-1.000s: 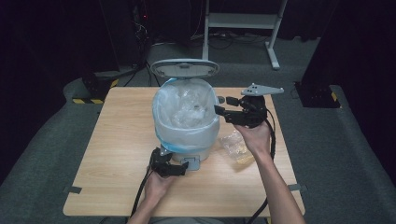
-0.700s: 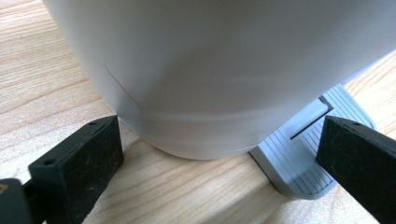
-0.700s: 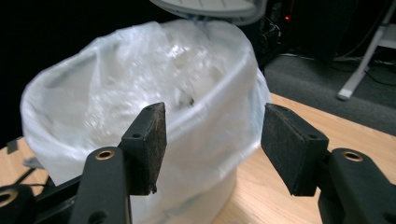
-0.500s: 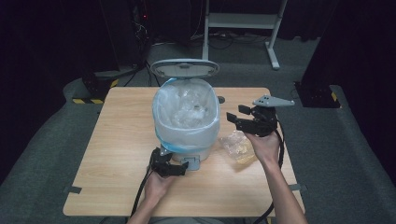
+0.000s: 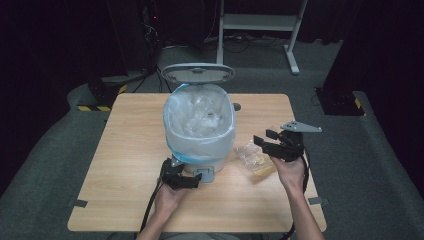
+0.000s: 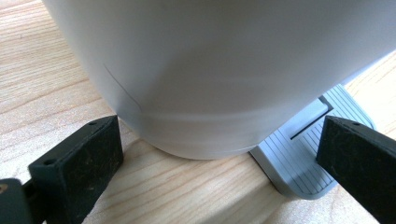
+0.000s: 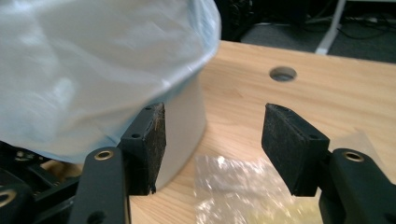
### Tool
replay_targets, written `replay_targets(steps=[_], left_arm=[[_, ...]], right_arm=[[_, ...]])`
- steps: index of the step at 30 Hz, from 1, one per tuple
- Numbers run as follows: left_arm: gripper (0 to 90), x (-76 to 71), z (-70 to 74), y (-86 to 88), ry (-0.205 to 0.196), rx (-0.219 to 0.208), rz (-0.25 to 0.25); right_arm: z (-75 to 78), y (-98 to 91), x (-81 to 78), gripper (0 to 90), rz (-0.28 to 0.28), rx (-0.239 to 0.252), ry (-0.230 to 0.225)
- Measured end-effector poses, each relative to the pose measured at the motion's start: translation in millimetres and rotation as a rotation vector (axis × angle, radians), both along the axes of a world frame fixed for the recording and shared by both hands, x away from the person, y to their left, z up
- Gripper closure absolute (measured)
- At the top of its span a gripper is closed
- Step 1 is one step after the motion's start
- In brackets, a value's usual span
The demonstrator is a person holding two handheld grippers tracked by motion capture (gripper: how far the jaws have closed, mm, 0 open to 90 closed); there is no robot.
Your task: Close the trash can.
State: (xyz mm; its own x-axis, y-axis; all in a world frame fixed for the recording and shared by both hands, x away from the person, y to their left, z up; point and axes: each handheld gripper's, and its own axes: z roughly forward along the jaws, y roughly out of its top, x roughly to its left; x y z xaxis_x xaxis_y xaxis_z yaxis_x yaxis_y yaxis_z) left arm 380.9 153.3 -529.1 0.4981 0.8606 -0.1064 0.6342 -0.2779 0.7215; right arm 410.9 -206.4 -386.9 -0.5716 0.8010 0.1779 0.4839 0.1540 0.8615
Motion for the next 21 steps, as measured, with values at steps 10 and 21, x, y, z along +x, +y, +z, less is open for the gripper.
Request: replay_targets(steps=[10,21], left_arm=[[0.5,0.0,0.1,0.0,-0.002,0.002,0.001],[0.4,0.0,0.1,0.1,-0.002,0.001,0.001]], right_arm=[[-32.2,-16.4,-10.3,39.0,-0.096,-0.060,0.041],[-67.7,-33.2,-14.2,34.7,-0.246,-0.052,0.085]])
